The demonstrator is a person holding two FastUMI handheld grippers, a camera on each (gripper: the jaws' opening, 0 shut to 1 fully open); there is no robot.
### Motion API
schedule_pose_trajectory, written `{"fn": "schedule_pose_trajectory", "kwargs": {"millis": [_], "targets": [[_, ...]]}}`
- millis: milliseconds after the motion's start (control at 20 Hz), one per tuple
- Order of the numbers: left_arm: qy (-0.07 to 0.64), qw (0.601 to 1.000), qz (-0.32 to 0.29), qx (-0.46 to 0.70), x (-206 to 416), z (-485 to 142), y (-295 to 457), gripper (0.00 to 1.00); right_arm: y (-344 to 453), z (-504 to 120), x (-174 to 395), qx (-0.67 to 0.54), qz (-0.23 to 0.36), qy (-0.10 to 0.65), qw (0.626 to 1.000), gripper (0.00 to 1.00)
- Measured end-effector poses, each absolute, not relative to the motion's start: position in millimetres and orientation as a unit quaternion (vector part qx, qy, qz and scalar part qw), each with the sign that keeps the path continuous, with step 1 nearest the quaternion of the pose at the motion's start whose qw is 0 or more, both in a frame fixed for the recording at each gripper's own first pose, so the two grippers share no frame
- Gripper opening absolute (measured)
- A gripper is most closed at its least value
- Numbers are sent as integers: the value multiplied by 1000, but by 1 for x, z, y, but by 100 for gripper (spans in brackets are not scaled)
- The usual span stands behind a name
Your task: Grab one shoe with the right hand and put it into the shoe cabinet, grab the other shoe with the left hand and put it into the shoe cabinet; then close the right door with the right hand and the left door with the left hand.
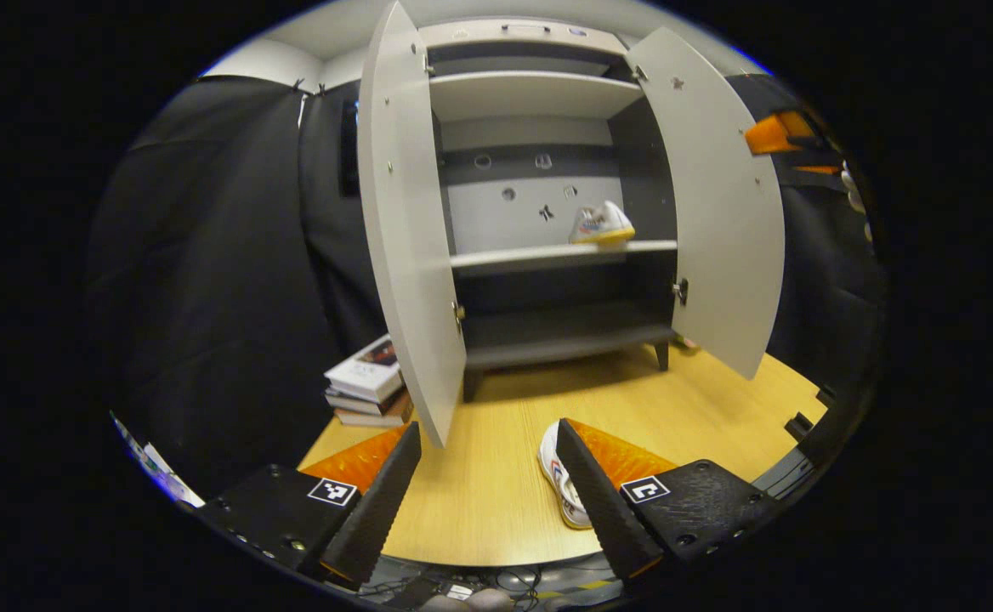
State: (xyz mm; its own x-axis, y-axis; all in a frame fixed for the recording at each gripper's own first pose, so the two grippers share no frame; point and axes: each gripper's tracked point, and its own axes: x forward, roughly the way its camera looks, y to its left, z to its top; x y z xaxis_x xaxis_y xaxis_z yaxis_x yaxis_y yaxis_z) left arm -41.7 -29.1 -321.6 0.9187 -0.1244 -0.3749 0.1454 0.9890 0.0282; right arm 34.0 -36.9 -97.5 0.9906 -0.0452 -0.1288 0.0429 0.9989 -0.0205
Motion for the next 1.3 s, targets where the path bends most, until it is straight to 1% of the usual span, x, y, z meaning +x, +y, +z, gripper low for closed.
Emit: {"fn": "schedule_pose_trajectory", "kwargs": {"millis": [150, 300, 600, 850, 1050, 1150, 1200, 1250, 1300], "targets": [[239, 968, -76, 26, -47, -386, -50, 96, -40, -104, 24, -9, -14, 74, 997, 100], [265, 960, -79, 33, -29, -431, -66, 97, -41, -115, 21, -16, -10, 87, 996, 100], [303, 946, -100, 62, 14, -492, -86, 97, -47, -138, 34, -22, -15, 122, 992, 100], [319, 938, -120, 63, 43, -511, -105, 96, -53, -147, 53, -25, -25, 137, 990, 100], [334, 935, -109, 40, 66, -521, -108, 97, -50, -157, 69, -27, -24, 151, 988, 100], [340, 933, -112, 46, 73, -525, -110, 94, -48, -160, 75, -28, -20, 158, 987, 100], [340, 932, -116, 46, 75, -526, -113, 87, -49, -158, 76, -28, -20, 159, 987, 100], [341, 932, -116, 46, 77, -527, -116, 82, -50, -157, 75, -28, -19, 160, 987, 100], [343, 930, -124, 44, 77, -528, -121, 70, -51, -156, 75, -29, -19, 159, 987, 100]]}}
